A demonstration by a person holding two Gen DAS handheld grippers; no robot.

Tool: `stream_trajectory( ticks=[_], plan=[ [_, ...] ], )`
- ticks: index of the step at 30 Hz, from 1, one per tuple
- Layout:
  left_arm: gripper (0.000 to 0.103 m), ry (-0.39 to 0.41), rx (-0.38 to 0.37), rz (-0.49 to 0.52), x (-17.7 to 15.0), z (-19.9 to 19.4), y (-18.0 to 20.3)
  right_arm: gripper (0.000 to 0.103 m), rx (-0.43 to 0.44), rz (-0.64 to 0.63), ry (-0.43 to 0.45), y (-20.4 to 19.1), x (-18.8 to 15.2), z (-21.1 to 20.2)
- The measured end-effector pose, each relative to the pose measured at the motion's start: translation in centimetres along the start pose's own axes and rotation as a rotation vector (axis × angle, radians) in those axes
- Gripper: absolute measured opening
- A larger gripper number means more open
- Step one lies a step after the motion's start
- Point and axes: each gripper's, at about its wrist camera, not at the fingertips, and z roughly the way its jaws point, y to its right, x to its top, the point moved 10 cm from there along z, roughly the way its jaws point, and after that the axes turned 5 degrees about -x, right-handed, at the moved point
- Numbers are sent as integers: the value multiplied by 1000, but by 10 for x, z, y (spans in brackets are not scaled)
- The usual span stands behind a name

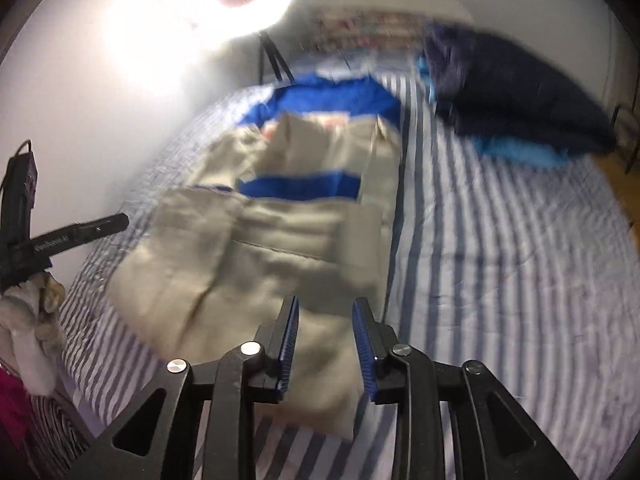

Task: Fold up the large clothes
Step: 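Open both tools, release the jacket and move them to the blue collar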

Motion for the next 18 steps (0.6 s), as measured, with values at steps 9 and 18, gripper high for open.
stream_trajectory(
  ticks=[9,18],
  plan=[
    [44,130,-70,76,39,-112,46,66,-31,6,239,3,40,-128],
    [44,169,-103,76,89,-151,65,76,-44,82,288,42,71,-202]
  ],
)
